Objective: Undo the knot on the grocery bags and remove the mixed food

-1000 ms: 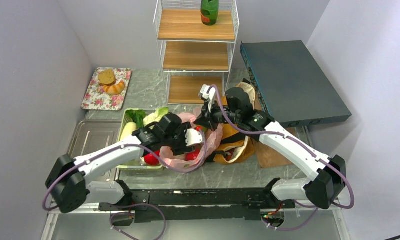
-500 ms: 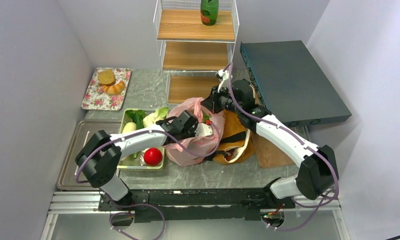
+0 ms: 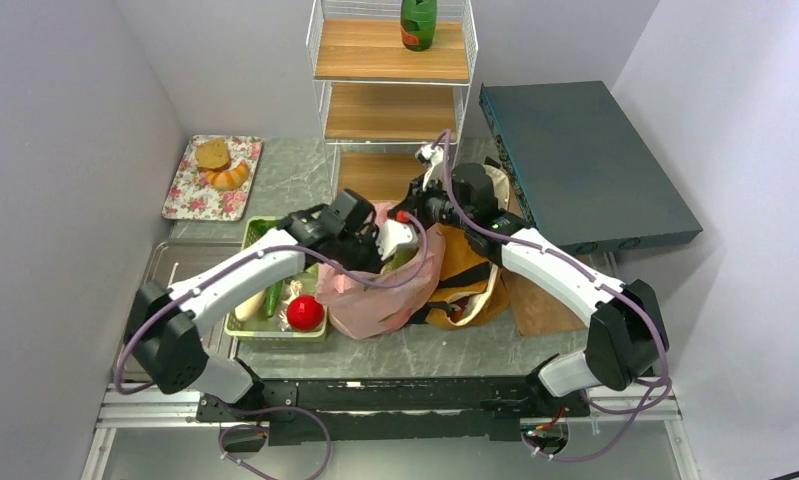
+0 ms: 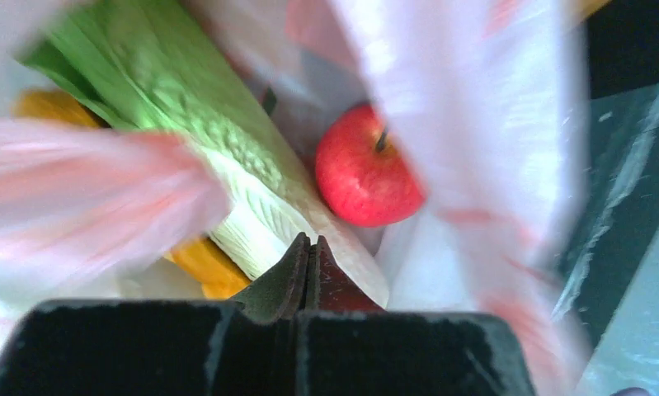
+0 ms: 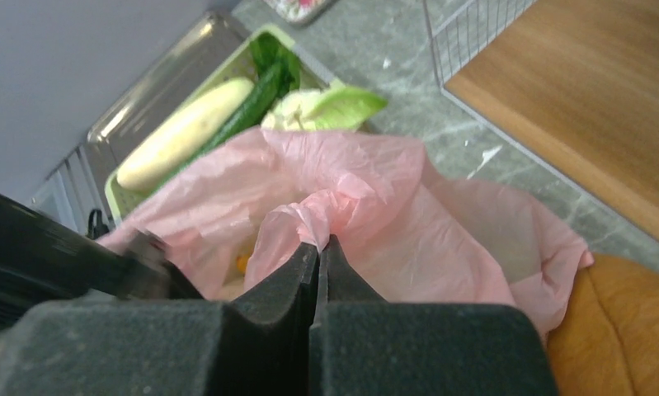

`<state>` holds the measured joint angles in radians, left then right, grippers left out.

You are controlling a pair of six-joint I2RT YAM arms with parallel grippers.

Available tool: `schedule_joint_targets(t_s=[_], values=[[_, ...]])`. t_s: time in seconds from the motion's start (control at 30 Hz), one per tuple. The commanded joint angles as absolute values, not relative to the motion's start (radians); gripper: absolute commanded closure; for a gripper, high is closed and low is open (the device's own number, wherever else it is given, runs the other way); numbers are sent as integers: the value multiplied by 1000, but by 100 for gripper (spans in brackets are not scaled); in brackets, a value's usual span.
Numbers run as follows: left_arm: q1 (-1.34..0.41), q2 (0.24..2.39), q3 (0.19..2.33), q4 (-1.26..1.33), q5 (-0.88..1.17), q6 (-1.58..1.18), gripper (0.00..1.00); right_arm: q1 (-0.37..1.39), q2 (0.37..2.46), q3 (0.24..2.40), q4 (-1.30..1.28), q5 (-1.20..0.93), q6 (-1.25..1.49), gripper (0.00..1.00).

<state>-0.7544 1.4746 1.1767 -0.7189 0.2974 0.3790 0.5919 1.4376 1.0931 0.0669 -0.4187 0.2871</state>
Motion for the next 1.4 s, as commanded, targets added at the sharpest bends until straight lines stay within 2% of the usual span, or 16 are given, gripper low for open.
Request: schedule_joint_targets(t_s=[0.0, 0.2, 0.33, 0.43, 0.53, 0.63, 0.77, 0.9, 0.97, 1.1, 1.17, 1.23, 1.27, 1.37], values=[[-705, 1376, 1346, -808, 531, 354, 100, 601, 1413, 1059, 33, -430, 219, 100], [-592, 1397, 1517, -980, 633, 407, 100, 601, 1364, 1036, -17, -442, 160, 100], [-581, 1363, 1465, -979, 590, 454, 99, 601, 1349, 1028, -17, -436, 170, 100], [-609, 1241, 1258, -761, 544, 464, 75, 592, 1344, 1044, -9, -421, 186, 100], [-706, 1134, 1040, -506, 429, 536, 59, 585, 1353, 1076, -11, -455, 201, 100], [-802, 1167, 941, -347, 275, 596, 55, 582, 1361, 1082, -6, -488, 206, 100], [-834, 1369, 1003, -324, 118, 574, 48, 579, 1357, 1092, -11, -488, 208, 100], [-835, 1519, 1028, -349, 41, 540, 28, 573, 1362, 1141, -29, -494, 214, 100], [-838, 1567, 1024, -360, 24, 526, 21, 573, 1365, 1157, -27, -495, 217, 100], [-841, 1669, 1035, -397, -26, 493, 18, 573, 1368, 1155, -17, -495, 222, 100], [-840, 1721, 1052, -431, -37, 477, 17, 574, 1365, 1151, -19, -499, 222, 100], [-839, 1765, 1072, -472, -17, 468, 21, 573, 1362, 1147, -22, -499, 216, 100], [-839, 1777, 1086, -502, -2, 459, 31, 573, 1363, 1142, -22, -495, 214, 100], [-835, 1722, 1113, -548, 82, 441, 75, 574, 1367, 1128, -21, -489, 212, 100]])
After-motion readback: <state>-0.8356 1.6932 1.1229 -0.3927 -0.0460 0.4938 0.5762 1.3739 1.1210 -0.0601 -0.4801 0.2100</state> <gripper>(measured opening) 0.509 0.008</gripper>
